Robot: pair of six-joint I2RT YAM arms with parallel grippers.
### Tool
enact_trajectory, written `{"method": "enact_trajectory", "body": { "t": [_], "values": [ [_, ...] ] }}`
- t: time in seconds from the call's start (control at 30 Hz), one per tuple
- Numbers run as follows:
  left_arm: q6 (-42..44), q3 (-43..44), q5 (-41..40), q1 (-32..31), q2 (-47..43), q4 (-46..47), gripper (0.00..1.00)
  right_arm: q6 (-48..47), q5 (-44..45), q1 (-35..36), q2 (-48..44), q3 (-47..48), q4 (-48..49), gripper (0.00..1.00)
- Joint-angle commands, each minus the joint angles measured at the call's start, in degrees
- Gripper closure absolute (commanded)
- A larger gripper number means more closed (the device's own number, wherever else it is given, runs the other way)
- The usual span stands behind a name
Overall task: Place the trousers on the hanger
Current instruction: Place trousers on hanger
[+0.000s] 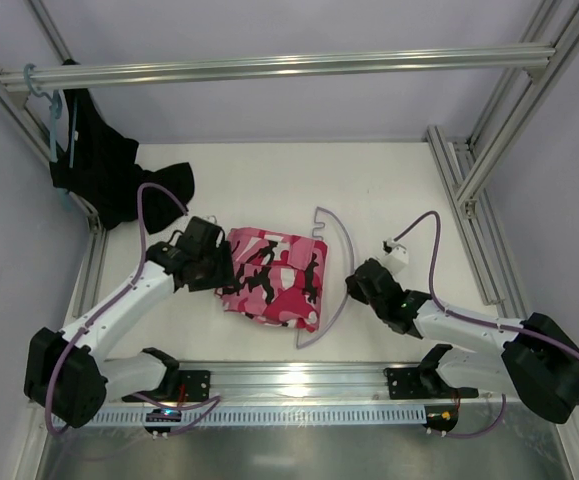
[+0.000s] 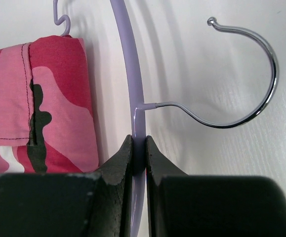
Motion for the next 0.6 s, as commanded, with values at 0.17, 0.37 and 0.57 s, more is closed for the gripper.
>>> {"method": "enact_trajectory", "body": {
  "t": [0.17,0.37,0.57],
  "values": [
    [-9.1,-10.8,2.9,-2.2,-7.3,5.7,0.28,-2.0,3.8,-2.4,-2.5,0.9,0.6,0.96],
    [-16.6,-19.2,7.0,-2.2,-10.4,17.4,0.26,-2.3,3.3,-2.8,-3.5,-0.1,1.2,0.96],
    [-17.6,-20.2,2.4,-2.2,-7.9,20.7,0.42,-2.6,2.7,-3.4,-3.9,-1.4,2.4,0.96]
  ]
}}
